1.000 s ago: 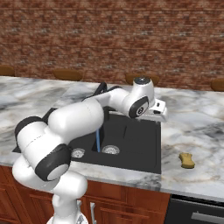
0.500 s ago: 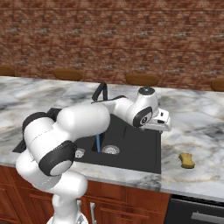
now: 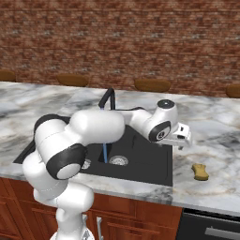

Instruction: Soak the sponge with water for a few seconds and then drop it inside the sink.

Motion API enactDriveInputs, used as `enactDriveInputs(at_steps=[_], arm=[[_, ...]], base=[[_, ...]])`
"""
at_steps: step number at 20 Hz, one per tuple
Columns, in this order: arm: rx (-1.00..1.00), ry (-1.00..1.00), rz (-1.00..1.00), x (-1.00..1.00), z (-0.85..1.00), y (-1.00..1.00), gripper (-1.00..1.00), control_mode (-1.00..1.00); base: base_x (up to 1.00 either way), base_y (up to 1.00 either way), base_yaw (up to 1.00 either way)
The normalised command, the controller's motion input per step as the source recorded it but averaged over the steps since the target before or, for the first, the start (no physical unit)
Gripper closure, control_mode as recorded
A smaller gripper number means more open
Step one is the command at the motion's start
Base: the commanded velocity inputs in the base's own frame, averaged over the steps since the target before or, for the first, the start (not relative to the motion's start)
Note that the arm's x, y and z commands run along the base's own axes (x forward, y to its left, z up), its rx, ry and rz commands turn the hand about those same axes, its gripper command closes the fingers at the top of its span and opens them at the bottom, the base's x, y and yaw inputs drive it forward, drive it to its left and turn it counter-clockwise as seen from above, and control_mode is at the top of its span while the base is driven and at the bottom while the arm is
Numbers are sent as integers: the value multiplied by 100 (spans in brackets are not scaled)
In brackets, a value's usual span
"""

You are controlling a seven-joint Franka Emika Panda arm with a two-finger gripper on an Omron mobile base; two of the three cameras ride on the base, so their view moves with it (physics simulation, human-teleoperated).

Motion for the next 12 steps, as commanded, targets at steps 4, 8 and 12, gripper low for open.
enactDriveInputs(at_steps=[4, 8, 12], arm=[[0, 0, 0, -19, 0, -16, -100, -100], [0, 0, 0, -23, 0, -16, -100, -100], [0, 0, 0, -23, -1, -15, -100, -100]], base=[[0, 0, 0], [0, 0, 0], [0, 0, 0]])
